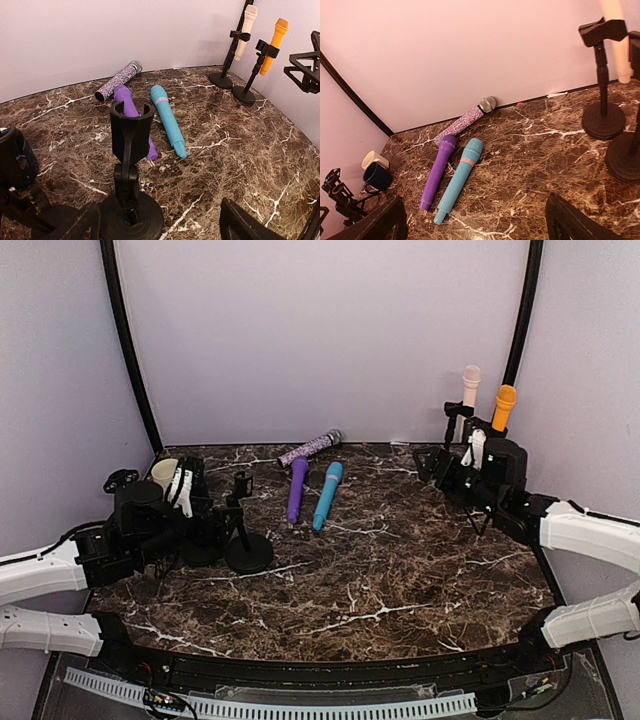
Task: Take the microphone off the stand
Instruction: Pick up the microphone stand with the microphone from the corner of the board.
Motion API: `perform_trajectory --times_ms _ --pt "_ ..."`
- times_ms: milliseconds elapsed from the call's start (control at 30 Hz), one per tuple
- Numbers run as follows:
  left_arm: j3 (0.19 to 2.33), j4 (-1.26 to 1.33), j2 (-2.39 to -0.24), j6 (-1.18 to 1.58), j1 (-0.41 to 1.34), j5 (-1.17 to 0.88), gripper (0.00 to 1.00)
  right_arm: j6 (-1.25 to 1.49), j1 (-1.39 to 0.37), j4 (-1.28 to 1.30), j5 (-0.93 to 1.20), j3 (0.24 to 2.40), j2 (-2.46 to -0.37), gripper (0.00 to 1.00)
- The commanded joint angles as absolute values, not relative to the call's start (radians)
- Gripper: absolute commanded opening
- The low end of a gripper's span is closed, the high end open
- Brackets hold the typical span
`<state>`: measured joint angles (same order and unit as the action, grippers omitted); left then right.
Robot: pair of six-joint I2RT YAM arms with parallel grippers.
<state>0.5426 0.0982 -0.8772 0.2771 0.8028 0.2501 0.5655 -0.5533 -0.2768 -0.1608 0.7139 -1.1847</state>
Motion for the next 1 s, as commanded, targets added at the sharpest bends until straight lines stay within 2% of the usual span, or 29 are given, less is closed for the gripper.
perform_trajectory --times_ms 0,167,300,400,533,767,867,967 --pt "0.565 0.146 -0.894 0.312 0.795 0.232 0.85 0.517 -0.500 -0.213 -0.229 0.595 -1.065 0.99" --pt "0.572 0.187 -0.957 0.322 0.782 0.212 0.84 0.581 -0.309 -0.277 -0.059 0.499 -1.076 0.98" --pt "0.612 0.182 -0.999 0.292 0.771 0.165 0.84 0.633 -0.166 -0.417 0.052 0.473 -1.185 0.96" --pt "0.647 0.168 -1.022 0.261 0.757 0.145 0.84 0.634 -0.126 -0.482 0.043 0.505 -1.280 0.90" --pt "0.655 0.185 -1.033 0.241 0.728 0.123 0.84 0.633 -0.112 -0.540 -0.045 0.547 -1.375 0.86" --pt "0.619 0.238 -1.043 0.233 0.635 0.025 0.84 0.542 -0.077 -0.558 -0.057 0.652 -1.452 0.97" --pt "0.621 0.246 -1.045 0.210 0.617 -0.013 0.84 0.493 -0.039 -0.532 0.022 0.699 -1.449 0.98" --pt "0.637 0.245 -1.045 0.194 0.601 -0.050 0.85 0.464 0.054 -0.546 0.193 0.719 -1.439 0.99"
